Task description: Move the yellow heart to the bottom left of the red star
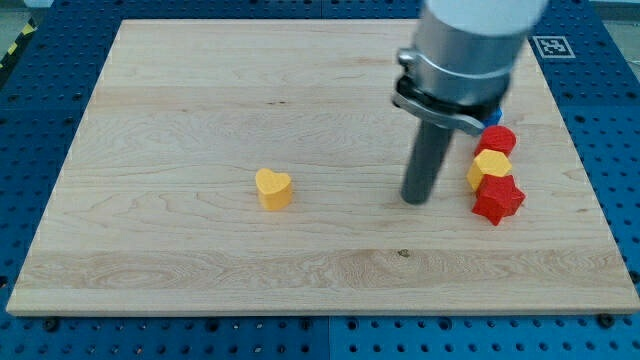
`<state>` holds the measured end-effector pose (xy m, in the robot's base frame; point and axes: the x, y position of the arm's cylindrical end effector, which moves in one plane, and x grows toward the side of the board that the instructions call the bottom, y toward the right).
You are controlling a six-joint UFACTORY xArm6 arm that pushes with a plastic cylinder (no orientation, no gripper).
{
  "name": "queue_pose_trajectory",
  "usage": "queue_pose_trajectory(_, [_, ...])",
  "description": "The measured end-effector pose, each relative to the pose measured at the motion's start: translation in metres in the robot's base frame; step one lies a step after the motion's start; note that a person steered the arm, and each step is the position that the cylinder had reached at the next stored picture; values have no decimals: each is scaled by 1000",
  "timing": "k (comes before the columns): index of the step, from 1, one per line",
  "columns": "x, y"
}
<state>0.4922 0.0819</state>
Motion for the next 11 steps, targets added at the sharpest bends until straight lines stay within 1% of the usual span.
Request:
queue_pose_trajectory(1, [-27,-72])
queue_pose_trajectory(2, [-29,-160])
queue_pose_trajectory(3, [-22,-206])
queue_pose_trajectory(5, [-15,-163])
queue_pose_trajectory(6, [6,-153])
queue_pose_trajectory(8, [24,-114])
queue_pose_trajectory(10, [62,-98])
queue_pose_trajectory(11, [69,-75])
